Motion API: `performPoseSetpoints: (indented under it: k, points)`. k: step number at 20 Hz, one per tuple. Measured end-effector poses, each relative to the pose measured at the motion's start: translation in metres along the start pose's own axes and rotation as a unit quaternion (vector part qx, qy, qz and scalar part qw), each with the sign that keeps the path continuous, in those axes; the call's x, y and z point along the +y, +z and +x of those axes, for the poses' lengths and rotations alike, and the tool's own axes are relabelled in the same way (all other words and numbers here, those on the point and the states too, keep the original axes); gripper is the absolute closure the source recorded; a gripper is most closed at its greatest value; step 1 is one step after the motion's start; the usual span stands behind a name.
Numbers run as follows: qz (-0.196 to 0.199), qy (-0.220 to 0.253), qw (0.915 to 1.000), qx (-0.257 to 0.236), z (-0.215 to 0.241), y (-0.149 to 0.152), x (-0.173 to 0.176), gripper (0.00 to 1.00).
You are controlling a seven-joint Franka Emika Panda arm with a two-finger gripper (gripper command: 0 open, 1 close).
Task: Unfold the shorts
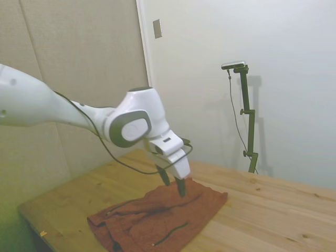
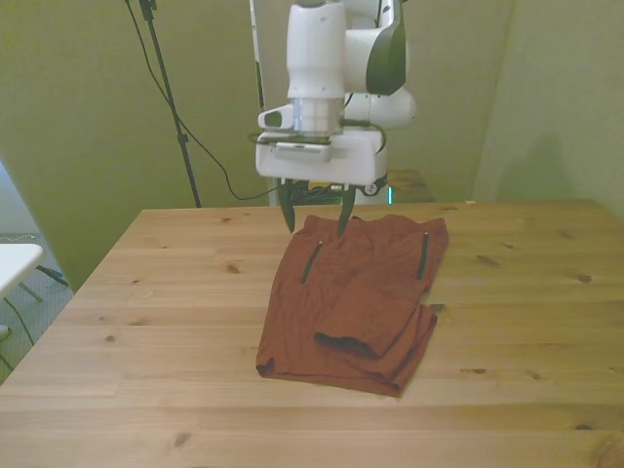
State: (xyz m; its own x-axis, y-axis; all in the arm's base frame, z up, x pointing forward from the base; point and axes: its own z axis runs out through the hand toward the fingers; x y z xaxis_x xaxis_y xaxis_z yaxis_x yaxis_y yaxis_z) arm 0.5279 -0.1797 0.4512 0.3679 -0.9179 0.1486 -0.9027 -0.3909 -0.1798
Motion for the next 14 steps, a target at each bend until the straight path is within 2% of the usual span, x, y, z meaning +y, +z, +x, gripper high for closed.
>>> performPoseSetpoints:
  k: [4, 14]
  points:
    - [0.023, 0.012, 0.9996, -0.008, 0.022, 0.034, -0.021, 0.0]
    - [0.094, -0.034, 0.9933, -0.058, 0.026, 0.083, -0.06, 0.0]
